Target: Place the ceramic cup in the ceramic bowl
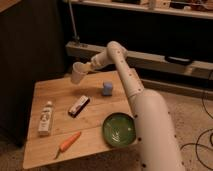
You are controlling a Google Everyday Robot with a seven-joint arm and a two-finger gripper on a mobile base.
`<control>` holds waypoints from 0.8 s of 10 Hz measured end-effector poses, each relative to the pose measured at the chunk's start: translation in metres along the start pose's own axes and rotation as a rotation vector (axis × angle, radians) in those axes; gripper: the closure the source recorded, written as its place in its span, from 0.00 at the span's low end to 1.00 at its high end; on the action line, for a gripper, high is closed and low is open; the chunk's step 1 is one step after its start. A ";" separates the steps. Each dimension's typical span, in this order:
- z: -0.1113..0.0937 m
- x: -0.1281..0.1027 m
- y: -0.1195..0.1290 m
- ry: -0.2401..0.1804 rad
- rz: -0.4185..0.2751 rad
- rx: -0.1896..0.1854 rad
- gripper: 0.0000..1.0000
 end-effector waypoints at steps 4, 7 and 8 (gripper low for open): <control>-0.080 -0.075 -0.010 -0.095 -0.004 -0.067 1.00; -0.135 -0.146 -0.018 -0.152 0.030 -0.144 1.00; -0.155 -0.175 -0.020 -0.171 0.055 -0.184 1.00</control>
